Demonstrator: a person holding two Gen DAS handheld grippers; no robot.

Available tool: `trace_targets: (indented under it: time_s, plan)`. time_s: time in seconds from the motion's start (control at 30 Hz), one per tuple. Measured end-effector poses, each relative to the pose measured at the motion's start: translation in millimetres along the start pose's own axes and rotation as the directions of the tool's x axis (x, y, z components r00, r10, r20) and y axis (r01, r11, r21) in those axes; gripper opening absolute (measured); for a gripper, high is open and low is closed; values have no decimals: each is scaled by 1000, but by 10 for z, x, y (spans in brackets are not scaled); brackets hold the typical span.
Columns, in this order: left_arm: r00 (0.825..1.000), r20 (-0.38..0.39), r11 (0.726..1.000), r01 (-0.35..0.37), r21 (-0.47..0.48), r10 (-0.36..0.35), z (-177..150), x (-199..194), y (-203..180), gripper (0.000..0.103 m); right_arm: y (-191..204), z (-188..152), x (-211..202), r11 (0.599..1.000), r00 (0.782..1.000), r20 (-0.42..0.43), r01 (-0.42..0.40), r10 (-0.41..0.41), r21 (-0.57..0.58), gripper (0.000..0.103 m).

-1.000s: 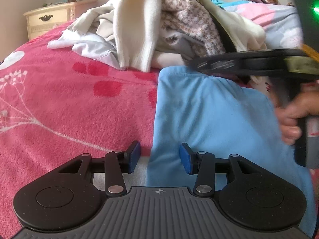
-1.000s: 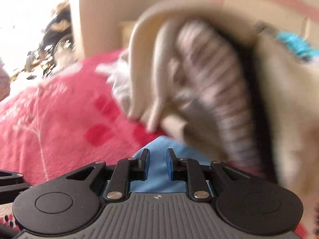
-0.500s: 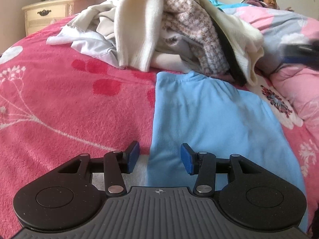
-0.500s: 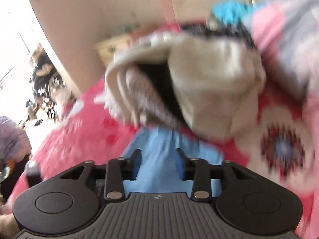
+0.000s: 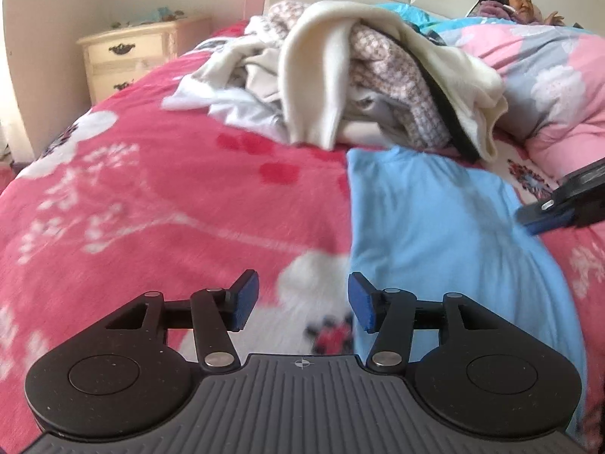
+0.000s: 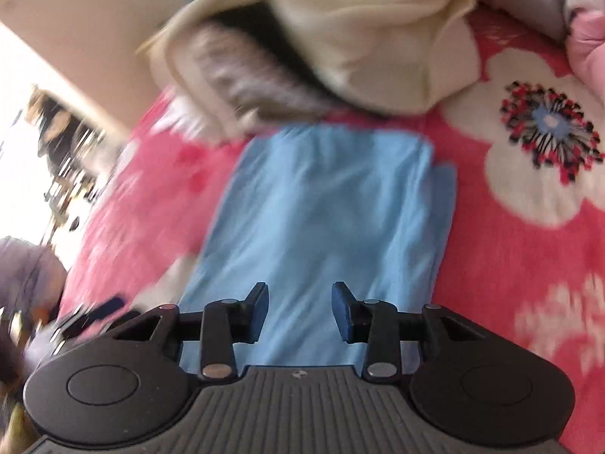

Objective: Fold clothes

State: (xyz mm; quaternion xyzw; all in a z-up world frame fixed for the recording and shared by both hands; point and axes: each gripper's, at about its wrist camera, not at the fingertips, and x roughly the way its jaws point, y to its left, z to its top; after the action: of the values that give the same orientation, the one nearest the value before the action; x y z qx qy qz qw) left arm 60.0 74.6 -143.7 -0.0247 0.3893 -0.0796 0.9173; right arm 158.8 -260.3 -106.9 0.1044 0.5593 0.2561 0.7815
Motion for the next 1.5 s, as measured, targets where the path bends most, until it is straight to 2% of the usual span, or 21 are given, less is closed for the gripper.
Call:
trace_targets:
  time_s: [0.1,0.17,0.23,0.3,0.4,0.47,0.5,0.53,0.63,0.7,0.77,0.83,0.93,1.03,1.1,1.23,1.3,1.4,1.47,1.5]
  plan:
    - [998,-37,999,43,1,-43,-134,-173,77,52,162,-369,-98,997,990,-125,-67,60,-49,44]
    - [995,-68,997,75,-9,-75,-231,-259,113,52,220,-635,58,996,977,-210,-61,46,-63,46]
    - [989,-107,994,104,-29,-107,-330,-325,144,53,283,-897,297,994,961,-274,5,-35,-111,46]
    - [981,-147,990,120,-76,-130,-441,-381,193,53,399,-1087,369,982,961,-252,69,-112,-174,47]
    - [969,-193,983,133,-125,-155,-592,-553,310,53,639,-1234,57,974,976,-214,-10,-40,-225,48]
    - [962,-199,978,165,-129,-188,-697,-719,386,53,694,-1422,-72,977,969,-244,-29,-24,-212,51]
    - [953,-221,974,180,-136,-207,-754,-763,411,53,703,-1538,-96,980,961,-274,-30,-25,-198,52]
    - [943,-244,970,195,-145,-226,-811,-805,436,53,678,-1689,-40,985,942,-334,-34,-26,-172,52]
    - [894,-331,951,257,-175,-302,-993,-834,439,53,593,-2166,96,996,869,-490,23,-61,-83,52]
    - [860,-392,944,284,-167,-328,-1104,-829,405,53,554,-2290,-43,999,882,-470,45,-46,-13,52]
    - [834,-433,940,309,-146,-342,-1189,-850,360,53,499,-2382,-159,997,896,-441,69,-41,47,52]
    - [803,-467,928,344,-145,-370,-1274,-870,325,53,536,-2373,-220,995,919,-390,81,-53,56,52]
    - [756,-509,906,400,-140,-412,-1376,-867,259,52,577,-2226,-183,990,943,-306,138,-130,7,52]
    - [754,-521,899,433,-64,-400,-1420,-875,151,50,615,-2171,-126,976,943,-251,211,-217,-48,53]
    - [780,-488,897,441,-16,-392,-1414,-878,80,49,573,-2150,-27,971,938,-253,239,-237,-25,53]
    - [798,-442,890,457,-3,-411,-1398,-789,4,46,487,-2153,109,963,936,-237,270,-259,15,54]
    - [800,-453,894,447,13,-393,-1447,-729,-28,44,495,-2174,133,964,935,-242,268,-259,4,56]
    - [783,-482,894,447,-4,-394,-1513,-709,-38,44,493,-2166,103,962,927,-268,272,-263,-5,59]
    - [781,-495,899,439,4,-379,-1527,-739,-44,42,491,-2134,73,959,925,-265,285,-274,3,58]
    - [790,-489,902,431,14,-370,-1521,-774,-43,41,494,-2110,59,956,925,-253,294,-281,11,58]
